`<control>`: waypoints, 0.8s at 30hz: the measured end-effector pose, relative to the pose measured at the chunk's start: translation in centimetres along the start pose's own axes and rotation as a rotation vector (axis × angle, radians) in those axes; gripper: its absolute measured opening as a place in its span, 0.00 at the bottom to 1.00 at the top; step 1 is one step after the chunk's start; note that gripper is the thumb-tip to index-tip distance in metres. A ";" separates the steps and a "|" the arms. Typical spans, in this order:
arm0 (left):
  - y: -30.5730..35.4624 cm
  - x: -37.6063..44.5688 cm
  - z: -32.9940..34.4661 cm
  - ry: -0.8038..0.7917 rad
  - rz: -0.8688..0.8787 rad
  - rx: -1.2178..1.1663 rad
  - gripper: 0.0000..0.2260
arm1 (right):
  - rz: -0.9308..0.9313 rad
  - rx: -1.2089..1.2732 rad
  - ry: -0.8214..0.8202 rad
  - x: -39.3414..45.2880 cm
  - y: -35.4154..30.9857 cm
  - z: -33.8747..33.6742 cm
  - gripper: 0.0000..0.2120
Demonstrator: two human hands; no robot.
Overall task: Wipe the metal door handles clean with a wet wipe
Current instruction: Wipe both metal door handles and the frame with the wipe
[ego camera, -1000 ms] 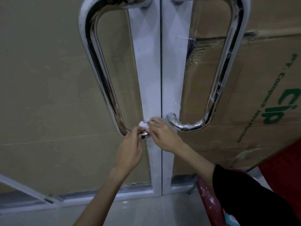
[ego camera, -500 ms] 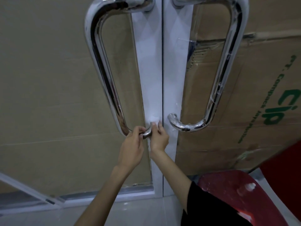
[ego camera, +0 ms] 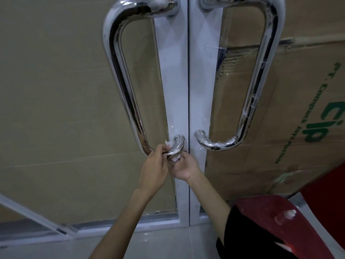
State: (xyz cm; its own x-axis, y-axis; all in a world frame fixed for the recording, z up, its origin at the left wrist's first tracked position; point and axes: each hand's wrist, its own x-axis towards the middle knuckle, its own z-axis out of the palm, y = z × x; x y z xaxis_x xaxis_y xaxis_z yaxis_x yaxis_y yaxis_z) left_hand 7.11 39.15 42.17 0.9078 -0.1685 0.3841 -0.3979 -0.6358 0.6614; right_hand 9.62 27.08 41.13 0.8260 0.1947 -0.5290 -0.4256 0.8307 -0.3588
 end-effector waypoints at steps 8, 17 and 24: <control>0.3 0.0 -0.3 -0.021 -0.007 0.002 0.10 | -0.034 0.048 0.034 0.6 -0.4 0.8 0.13; 0.7 -3.4 -2.7 0.033 -0.306 -0.705 0.08 | -0.860 -0.767 0.316 -3.7 0.7 -1.1 0.20; -0.9 -3.4 -4.8 0.087 -0.526 -0.786 0.07 | -1.061 -1.741 0.400 -1.4 0.7 1.1 0.21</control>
State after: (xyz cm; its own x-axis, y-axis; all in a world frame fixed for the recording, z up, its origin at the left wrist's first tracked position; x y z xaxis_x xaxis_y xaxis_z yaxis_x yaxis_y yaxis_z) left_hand 3.70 43.88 43.37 0.9956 0.0720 -0.0605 0.0546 0.0801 0.9953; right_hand 8.61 27.92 42.44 0.9253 -0.2175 0.3107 0.0294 -0.7756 -0.6305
